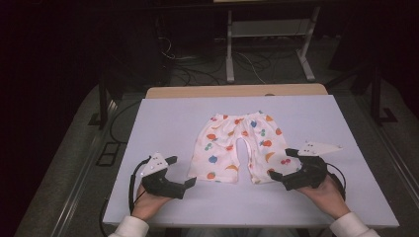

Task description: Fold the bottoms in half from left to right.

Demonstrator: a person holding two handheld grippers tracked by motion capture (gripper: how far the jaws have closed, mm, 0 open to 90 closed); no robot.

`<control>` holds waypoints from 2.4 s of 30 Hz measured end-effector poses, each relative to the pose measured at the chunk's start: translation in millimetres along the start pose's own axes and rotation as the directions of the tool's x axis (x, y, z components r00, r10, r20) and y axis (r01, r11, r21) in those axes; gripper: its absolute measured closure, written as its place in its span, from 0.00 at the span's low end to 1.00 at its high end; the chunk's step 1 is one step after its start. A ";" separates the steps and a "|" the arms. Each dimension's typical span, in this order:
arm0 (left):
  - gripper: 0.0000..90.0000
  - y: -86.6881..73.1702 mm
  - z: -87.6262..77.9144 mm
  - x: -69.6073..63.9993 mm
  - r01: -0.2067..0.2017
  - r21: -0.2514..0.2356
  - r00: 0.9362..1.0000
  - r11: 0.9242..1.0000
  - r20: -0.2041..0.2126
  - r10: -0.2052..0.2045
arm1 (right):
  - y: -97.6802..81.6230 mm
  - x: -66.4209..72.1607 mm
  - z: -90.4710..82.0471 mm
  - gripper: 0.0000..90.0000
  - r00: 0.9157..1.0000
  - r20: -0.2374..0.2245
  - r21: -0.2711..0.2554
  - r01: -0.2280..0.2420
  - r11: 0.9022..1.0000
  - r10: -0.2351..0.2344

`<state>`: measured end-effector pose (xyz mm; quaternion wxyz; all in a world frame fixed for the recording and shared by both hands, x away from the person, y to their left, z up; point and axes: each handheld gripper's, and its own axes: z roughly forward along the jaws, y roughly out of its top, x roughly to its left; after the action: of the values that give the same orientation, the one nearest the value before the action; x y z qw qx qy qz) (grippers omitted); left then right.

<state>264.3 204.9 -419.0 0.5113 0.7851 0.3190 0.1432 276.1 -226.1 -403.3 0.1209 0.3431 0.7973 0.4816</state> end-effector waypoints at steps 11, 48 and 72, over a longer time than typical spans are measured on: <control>0.00 0.0 0.3 0.0 -0.001 0.001 1.000 1.000 0.002 0.001 | 18.6 -7.7 4.3 0.00 1.000 -0.003 -0.011 -0.005 1.000 0.005; 0.00 0.1 0.9 0.3 0.000 0.003 1.000 1.000 0.008 0.000 | 68.8 -26.7 38.7 0.00 0.999 -0.002 0.006 0.032 0.999 -0.032; 0.00 0.0 1.5 0.9 0.004 0.002 1.000 1.000 0.010 -0.004 | 97.5 -35.8 67.5 0.00 0.999 0.005 0.015 0.039 0.999 -0.039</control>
<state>265.8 204.4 -419.7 0.5123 0.7857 0.3180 0.1380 379.7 -174.3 -359.4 0.1298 0.3294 0.8071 0.4724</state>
